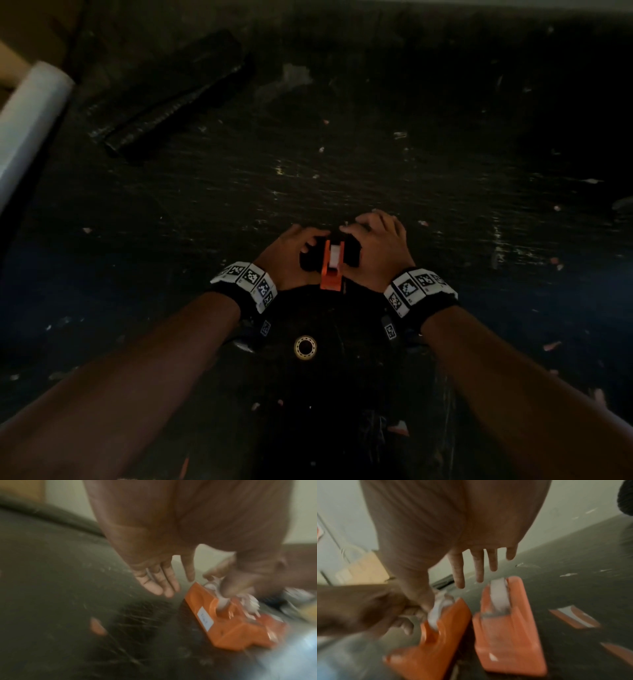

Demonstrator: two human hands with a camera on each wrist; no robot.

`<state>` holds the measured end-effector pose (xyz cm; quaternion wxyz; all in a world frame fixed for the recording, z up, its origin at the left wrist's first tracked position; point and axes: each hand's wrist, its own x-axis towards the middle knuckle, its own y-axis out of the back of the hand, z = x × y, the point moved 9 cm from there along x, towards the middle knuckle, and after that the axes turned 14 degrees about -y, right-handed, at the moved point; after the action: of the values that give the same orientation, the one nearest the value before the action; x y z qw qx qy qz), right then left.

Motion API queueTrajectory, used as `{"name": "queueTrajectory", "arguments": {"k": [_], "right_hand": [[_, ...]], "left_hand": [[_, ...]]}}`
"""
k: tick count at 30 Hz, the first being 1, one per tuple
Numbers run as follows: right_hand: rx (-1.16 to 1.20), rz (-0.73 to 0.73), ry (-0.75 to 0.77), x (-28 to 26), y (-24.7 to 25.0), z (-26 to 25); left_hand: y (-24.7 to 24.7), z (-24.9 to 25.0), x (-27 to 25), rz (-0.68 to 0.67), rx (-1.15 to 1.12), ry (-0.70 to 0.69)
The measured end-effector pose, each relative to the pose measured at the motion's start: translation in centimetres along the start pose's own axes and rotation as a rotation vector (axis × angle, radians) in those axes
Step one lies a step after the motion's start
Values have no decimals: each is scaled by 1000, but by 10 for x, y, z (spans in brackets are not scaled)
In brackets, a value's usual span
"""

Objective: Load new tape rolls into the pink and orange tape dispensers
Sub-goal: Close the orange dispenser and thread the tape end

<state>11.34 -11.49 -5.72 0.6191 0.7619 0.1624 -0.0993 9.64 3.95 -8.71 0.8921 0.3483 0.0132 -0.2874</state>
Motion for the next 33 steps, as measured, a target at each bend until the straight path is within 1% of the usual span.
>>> {"name": "queueTrajectory", "arguments": {"k": [1, 3, 5, 8, 11, 15, 19, 23, 26, 30, 33], "right_hand": [[54, 25, 12, -1, 7, -2], [97, 54, 36, -1, 15, -5], [85, 35, 48, 2, 15, -10], [58, -25, 33, 6, 9, -15], [91, -21, 20, 8, 5, -16], [187, 36, 46, 5, 8, -17], [242, 56, 70, -3, 10, -20], [315, 69, 105, -23, 7, -25], [319, 31, 69, -40, -7, -25], [374, 103, 45, -64, -15, -20], [366, 88, 10, -73, -26, -19]], "left_hand": [[-1, 1, -1, -27, 37, -15], [-6, 5, -1, -93, 193, -54], [-12, 9, 3, -150, 314, -81], [-17, 13, 12, -214, 361, -96], [-16, 14, 17, -240, 357, -99], [-16, 11, 18, -249, 378, -106], [-15, 11, 19, -233, 389, -130], [-14, 12, 19, -216, 411, -159], [-13, 12, 19, -209, 413, -178], [-13, 11, 19, -196, 418, -186], [-13, 10, 20, -195, 415, -186]]}}
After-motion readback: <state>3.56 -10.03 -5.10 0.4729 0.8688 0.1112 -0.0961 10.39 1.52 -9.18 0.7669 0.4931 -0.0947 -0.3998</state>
